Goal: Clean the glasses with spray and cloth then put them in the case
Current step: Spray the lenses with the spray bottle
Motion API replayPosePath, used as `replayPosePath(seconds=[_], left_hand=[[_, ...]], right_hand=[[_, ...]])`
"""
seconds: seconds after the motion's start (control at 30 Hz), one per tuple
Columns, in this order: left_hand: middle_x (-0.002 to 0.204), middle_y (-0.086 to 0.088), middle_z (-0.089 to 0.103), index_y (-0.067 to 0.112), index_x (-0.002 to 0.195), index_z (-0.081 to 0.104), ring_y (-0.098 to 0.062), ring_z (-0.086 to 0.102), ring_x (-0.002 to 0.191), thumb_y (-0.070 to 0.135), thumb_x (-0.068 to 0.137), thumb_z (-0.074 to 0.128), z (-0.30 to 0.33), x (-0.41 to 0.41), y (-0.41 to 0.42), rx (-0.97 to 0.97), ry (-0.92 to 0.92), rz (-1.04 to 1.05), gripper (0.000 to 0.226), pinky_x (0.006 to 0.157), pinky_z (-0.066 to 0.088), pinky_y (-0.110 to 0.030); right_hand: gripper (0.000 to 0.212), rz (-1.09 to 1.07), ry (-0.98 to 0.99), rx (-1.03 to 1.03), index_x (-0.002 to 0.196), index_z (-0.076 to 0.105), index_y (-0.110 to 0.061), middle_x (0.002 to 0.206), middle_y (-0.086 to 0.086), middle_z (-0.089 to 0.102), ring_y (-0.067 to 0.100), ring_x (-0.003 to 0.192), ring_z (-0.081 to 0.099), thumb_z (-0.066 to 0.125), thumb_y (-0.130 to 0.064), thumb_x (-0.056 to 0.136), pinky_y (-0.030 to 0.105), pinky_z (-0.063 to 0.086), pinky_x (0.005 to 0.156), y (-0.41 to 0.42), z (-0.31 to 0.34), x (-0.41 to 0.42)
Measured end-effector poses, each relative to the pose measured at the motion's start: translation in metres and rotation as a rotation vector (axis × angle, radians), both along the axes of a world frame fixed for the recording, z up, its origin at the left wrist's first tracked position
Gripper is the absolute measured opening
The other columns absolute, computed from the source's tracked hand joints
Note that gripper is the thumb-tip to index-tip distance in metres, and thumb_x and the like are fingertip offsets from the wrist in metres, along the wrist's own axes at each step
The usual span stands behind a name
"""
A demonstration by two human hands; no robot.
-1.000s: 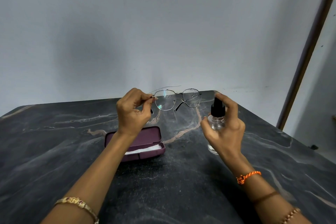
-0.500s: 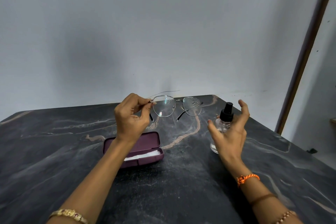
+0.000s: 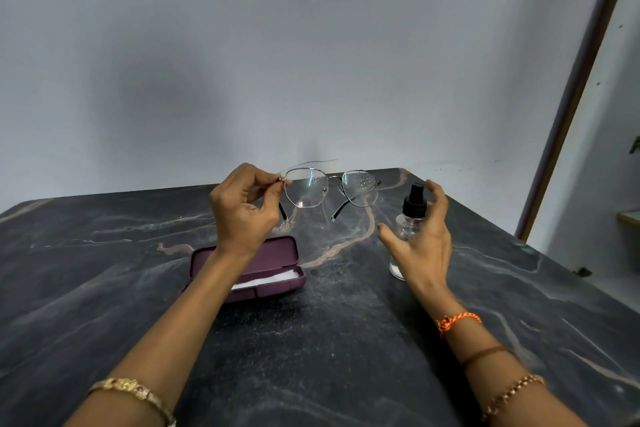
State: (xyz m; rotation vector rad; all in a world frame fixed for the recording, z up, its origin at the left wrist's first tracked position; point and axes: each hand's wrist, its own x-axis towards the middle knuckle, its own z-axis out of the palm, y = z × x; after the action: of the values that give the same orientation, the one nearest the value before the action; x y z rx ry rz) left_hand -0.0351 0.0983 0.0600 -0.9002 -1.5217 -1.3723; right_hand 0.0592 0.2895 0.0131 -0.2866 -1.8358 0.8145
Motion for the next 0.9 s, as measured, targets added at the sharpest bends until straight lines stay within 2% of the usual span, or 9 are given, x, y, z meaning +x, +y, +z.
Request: replayPosePath(seconds=[0.1,0.17,0.27,0.33,0.47,0.57,0.63,0.73,0.9], left_hand=[[0.066,-0.020,0.063,-0.006,0.069,0.061,-0.002,0.060,0.071,-0.008,0.070,0.065,-0.001,0.000,-0.001,0.000,0.018,0.022,0.004,0.064,0.049,-0.005],[0.065,-0.022,0.063,-0.006,0.068,0.061,-0.005,0.059,0.071,-0.007,0.070,0.065,0.000,0.001,-0.003,0.000,0.030,0.039,0.005,0.064,0.049,-0.004],[0.064,-0.018,0.063,-0.005,0.067,0.061,-0.012,0.061,0.067,-0.003,0.070,0.066,-0.001,0.002,-0.011,-0.008,0.032,0.054,0.006,0.063,0.050,-0.006],[0.065,-0.012,0.061,-0.003,0.067,0.062,-0.012,0.060,0.063,0.000,0.071,0.066,0.000,0.001,-0.024,0.006,0.034,0.075,0.007,0.062,0.051,-0.008],[0.067,0.008,0.058,0.007,0.071,0.061,-0.001,0.059,0.064,0.006,0.072,0.068,0.001,-0.001,-0.061,0.148,-0.019,0.090,0.007,0.061,0.051,-0.011],[0.069,0.017,0.058,0.015,0.074,0.058,0.009,0.058,0.063,0.002,0.072,0.067,-0.008,-0.002,-0.095,0.191,-0.023,0.145,0.016,0.060,0.047,-0.006],[0.062,0.023,0.062,0.013,0.073,0.058,0.011,0.057,0.063,0.001,0.072,0.065,-0.014,-0.007,-0.114,0.227,-0.056,0.162,0.015,0.059,0.045,-0.005],[0.064,0.033,0.062,0.014,0.071,0.058,0.009,0.055,0.061,0.003,0.072,0.063,-0.014,-0.012,-0.127,0.291,-0.107,0.169,0.012,0.059,0.044,-0.006],[0.065,0.018,0.060,0.001,0.070,0.061,0.011,0.057,0.062,0.001,0.071,0.064,-0.016,-0.006,-0.121,0.239,-0.077,0.161,0.003,0.058,0.044,-0.005]], right_hand=[[0.096,-0.108,0.005,0.002,0.138,0.027,-0.012,0.130,0.008,0.047,0.025,0.115,0.049,0.081,-0.028,0.061,0.047,0.037,0.093,-0.002,0.002,0.001],[0.096,-0.188,0.098,0.105,0.136,0.029,-0.009,0.137,0.014,0.039,0.026,0.123,0.040,0.081,-0.033,0.059,0.049,0.036,0.094,-0.005,0.008,0.004],[0.077,-0.198,0.294,0.406,0.125,0.035,-0.011,0.121,0.008,0.035,0.023,0.110,0.040,0.072,-0.039,0.064,0.037,0.036,0.088,-0.012,0.013,0.007],[0.060,-0.113,0.326,0.576,0.118,0.042,-0.012,0.110,0.006,0.037,0.021,0.099,0.043,0.066,-0.037,0.069,0.033,0.035,0.082,-0.023,0.012,0.006],[0.030,0.104,0.202,0.855,0.103,0.057,-0.016,0.097,0.003,0.052,0.015,0.086,0.047,0.061,-0.025,0.074,0.030,0.036,0.071,-0.053,0.009,0.007],[0.021,0.262,-0.010,0.960,0.091,0.068,-0.010,0.087,0.010,0.066,0.020,0.074,0.056,0.058,-0.021,0.076,0.030,0.042,0.062,-0.074,0.011,0.005],[0.017,0.327,-0.213,0.884,0.088,0.067,-0.009,0.086,0.008,0.066,0.024,0.071,0.061,0.059,-0.021,0.078,0.025,0.043,0.060,-0.089,0.016,-0.001],[0.012,0.372,-0.488,0.560,0.087,0.066,-0.012,0.085,0.002,0.063,0.023,0.082,0.061,0.057,-0.018,0.081,0.024,0.037,0.065,-0.108,0.023,-0.016],[0.008,0.416,-0.741,0.449,0.072,0.061,-0.016,0.074,-0.001,0.063,0.013,0.071,0.056,0.068,-0.020,0.076,0.026,0.044,0.070,-0.112,0.025,-0.035]])
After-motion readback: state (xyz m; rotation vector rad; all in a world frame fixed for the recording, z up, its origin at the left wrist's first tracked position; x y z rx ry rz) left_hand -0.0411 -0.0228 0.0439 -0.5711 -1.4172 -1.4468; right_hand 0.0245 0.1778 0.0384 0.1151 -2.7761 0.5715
